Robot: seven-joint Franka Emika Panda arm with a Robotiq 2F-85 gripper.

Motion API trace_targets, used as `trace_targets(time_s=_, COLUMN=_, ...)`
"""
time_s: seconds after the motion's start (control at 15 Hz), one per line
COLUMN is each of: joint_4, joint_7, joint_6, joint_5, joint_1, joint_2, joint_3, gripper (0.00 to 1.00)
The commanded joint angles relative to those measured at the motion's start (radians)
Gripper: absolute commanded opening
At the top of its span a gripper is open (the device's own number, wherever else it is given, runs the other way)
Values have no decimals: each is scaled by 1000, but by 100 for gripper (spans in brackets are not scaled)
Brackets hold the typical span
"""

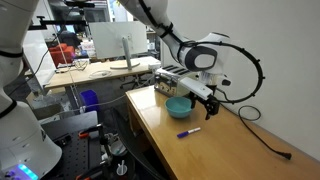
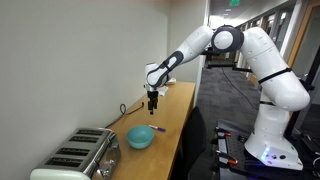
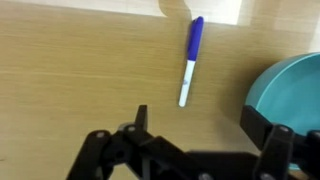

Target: Move the marker from left to right

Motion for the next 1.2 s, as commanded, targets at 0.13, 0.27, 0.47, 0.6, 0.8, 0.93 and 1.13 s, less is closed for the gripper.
trace_targets(time_s=0.13, joint_4=78, joint_7=62, joint_6=14, joint_5=-30, joint_1=-7, joint_2=99, joint_3=12, gripper=96)
trace_targets(time_s=0.27, joint_4=84, joint_7=78, joint_6=24, joint_5=-30, joint_1=-4, joint_2=124, joint_3=12, gripper=96)
trace_targets(time_s=0.47, joint_4=88, joint_7=87, joint_6=29, joint_5=-28, joint_1=-2, joint_2=156, joint_3=16, gripper=97)
trace_targets(time_s=0.6, joint_4=92, joint_7=97, joint_6=32, joint_5=-28, joint_1=-1, joint_2=178, joint_3=19, gripper=96)
trace_targets(time_s=0.8, joint_4=100, joint_7=111, joint_6=52, joint_5=-26, joint_1=3, joint_2=209, joint_3=20, gripper=90)
trace_targets(time_s=0.93, joint_4=102, joint_7=134, joint_6=81, joint_5=-26, joint_1=6, joint_2=226, joint_3=16, gripper=80)
trace_targets(time_s=1.13, joint_4=107, joint_7=161, joint_6=122, joint_5=-28, joint_1=9, joint_2=244, joint_3=13, gripper=49)
